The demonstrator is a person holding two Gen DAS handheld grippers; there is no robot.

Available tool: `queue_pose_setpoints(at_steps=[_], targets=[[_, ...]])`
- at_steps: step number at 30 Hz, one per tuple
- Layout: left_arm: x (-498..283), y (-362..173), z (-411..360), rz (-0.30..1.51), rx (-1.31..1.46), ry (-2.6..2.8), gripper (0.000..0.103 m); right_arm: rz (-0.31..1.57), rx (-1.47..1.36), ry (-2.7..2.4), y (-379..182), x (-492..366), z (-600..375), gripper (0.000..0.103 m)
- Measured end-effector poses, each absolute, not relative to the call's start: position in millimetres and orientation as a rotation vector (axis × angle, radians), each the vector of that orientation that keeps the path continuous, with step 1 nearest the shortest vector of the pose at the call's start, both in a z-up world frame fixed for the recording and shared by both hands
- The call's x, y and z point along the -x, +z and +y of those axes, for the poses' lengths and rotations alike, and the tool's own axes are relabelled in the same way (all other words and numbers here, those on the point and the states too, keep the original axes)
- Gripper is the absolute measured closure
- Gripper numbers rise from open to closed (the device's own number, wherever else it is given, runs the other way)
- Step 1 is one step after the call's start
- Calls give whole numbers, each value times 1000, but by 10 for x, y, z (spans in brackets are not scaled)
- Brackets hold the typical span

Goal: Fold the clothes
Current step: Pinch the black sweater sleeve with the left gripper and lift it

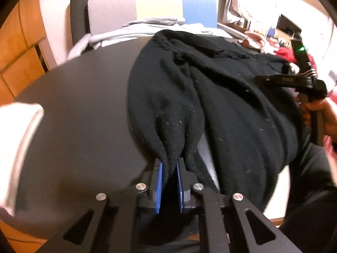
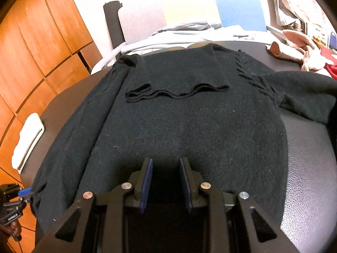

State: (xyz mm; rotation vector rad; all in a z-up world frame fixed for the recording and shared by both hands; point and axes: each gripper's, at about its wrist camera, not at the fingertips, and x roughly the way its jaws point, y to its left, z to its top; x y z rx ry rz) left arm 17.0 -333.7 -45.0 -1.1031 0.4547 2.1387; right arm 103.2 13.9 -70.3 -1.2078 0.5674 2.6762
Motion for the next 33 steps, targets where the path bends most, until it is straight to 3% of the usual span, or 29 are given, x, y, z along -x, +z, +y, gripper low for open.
queue_pose_setpoints(at_steps=[5,16,23,26,27,28,30,33], targets=[[177,42,-3486,569,1006,2245,90,576,1209,2681,-699,-1029,162,76],[1530,439,-3771,833,1094,2419,90,599,1205,2684,-707,-1022,183,76],[1993,-250,-3869,1182,1383,2258,82,605,1222,2690,-715,-999,234,76],[2042,-276,-4049,962,1459,2261,80,606,1228,2692,-717,-992,250,76],[2001,-228,-4163,885,1456,2293,69,606,1230,2693,-717,-991,256,76],[1959,-179,-4277,808,1451,2322,49,608,1230,2694,-719,-991,260,76],[1876,-82,-4506,651,1439,2377,30,613,1229,2697,-726,-994,266,76],[1751,63,-4849,414,1413,2444,28,617,1220,2696,-736,-994,259,76]])
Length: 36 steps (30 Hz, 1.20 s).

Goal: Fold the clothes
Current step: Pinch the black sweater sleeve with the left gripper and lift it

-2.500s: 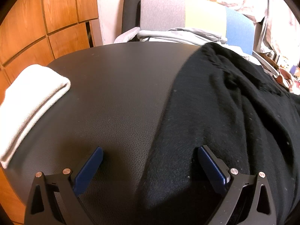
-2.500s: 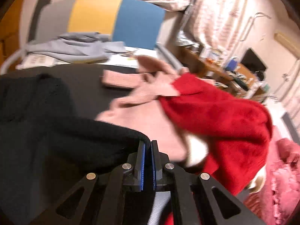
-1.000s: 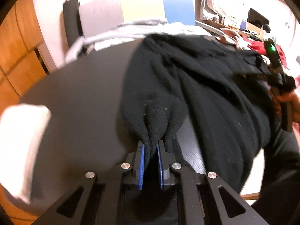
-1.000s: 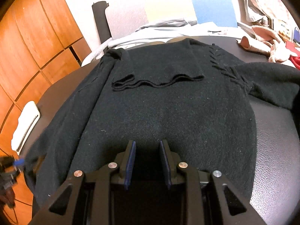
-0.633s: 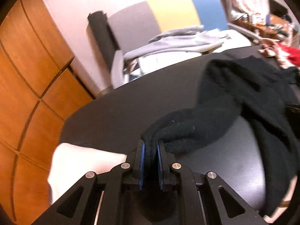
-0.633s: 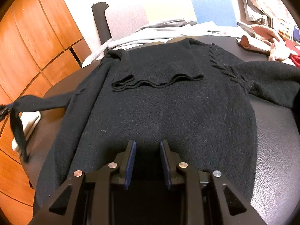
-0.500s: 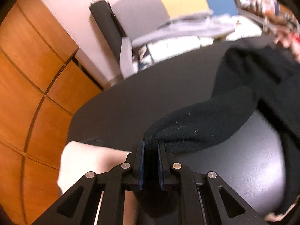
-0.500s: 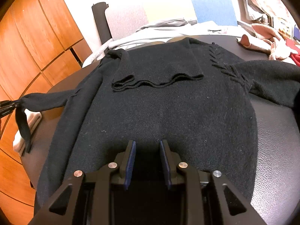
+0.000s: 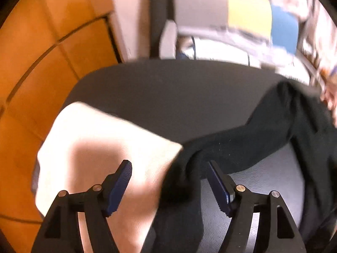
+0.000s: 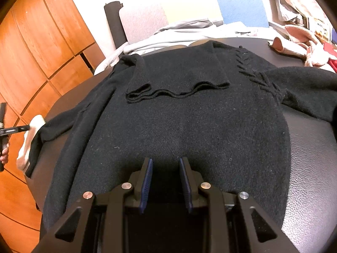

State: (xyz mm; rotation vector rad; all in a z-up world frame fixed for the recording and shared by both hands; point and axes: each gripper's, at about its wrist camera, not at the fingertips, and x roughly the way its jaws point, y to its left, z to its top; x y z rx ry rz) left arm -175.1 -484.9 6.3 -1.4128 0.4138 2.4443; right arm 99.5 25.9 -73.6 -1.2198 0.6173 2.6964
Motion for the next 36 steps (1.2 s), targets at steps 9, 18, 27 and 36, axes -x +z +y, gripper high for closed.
queue_pose_setpoints(at_steps=[9,18,27,36], targets=[[1356,-78,-4919,416,1407,2447,28,634,1208,2682,-743,-990,234,77],[983,-323,-4651,622,1388,2403,94,628,1219,2671,-741,-973,230,76],[1541,650,-5050,789,1227,2643,94,642,1233,2657,-732,-952,238,76],[2054,72,-5589,895,1554,2686,94,655,1254,2645,-722,-918,265,77]])
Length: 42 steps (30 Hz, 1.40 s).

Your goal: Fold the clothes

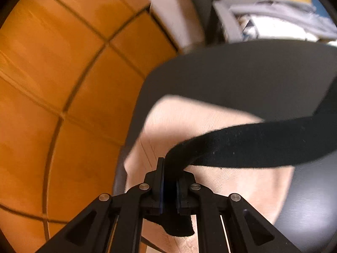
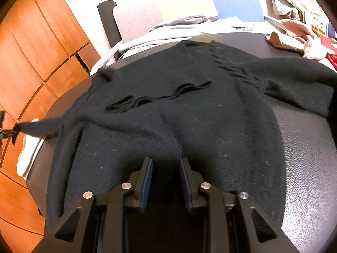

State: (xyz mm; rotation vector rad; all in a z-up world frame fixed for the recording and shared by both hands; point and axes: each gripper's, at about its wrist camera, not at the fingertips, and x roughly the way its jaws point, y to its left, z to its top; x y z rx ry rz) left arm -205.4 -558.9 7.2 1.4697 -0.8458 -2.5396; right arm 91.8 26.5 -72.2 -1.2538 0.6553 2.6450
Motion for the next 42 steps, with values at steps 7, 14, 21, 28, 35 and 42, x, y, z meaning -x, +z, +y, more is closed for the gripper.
queue_pose_setpoints(at_steps=[7,14,21,28,35,42], targets=[[1986,-351,-5617,-855,-1476,-2436,57,654,1276,2644,-718,-883,298,77],[1644,10,-5757,-849,-1396,-2455,31,770,1156,2674,-504,-1101,513,76],[913,535,-5216,-633,-1242,-2790,24,800,909,2493,-56,-2025,1329,71],[201,166,-3671,-535,-1516,-3156,19,802,958,2176,-176,-2949,1880,65],[59,-315,-2623,-868,-1617,-3134,19,661,1102,2118,-494,-2909,1884,64],[302,-475,-2730,-766,-1690,-3062,17,333,1220,2174,-561,-2483,1819,71]])
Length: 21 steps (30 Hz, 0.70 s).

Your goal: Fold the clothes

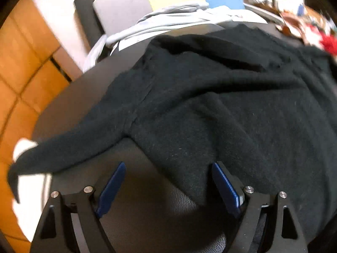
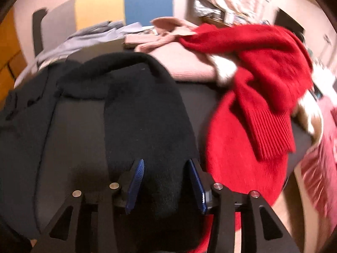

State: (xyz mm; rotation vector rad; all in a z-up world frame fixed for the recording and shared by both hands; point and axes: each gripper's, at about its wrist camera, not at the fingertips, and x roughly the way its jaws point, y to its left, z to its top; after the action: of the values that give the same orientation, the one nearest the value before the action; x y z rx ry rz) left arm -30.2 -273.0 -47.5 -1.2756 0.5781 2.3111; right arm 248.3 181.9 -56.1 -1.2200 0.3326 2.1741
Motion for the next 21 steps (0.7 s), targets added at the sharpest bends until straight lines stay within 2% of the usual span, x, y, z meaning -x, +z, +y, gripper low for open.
queue_pose_setpoints(at_steps=[1,2,3,6,11,15,19,21], targets=[[343,-490,-2774,546,1299,2312,15,300,1246,2183,-558,-2430,1827,78],[384,-505,-2818,513,1323,2313,15,267,1272,2192,-554,-2376,1834,96],[425,-521,-2862,481,1346,2314,15,218,1299,2192,-545,-2330,1839,98],[533,-560,-3005,381,1411,2318,15,72,1332,2173,-442,-2261,1891,98],[563,-600,-3230,258,1443,2311,15,-119,1226,2072,1,-2252,2292,98],[541,-625,-3192,306,1419,2321,12,-77,1190,2003,75,-2262,2740,98],[542,-664,-3183,285,1434,2335,4,-14,1160,1936,116,-2273,3200,97],[550,-674,-3167,287,1435,2337,3,90,1209,1940,-30,-2235,3396,93]])
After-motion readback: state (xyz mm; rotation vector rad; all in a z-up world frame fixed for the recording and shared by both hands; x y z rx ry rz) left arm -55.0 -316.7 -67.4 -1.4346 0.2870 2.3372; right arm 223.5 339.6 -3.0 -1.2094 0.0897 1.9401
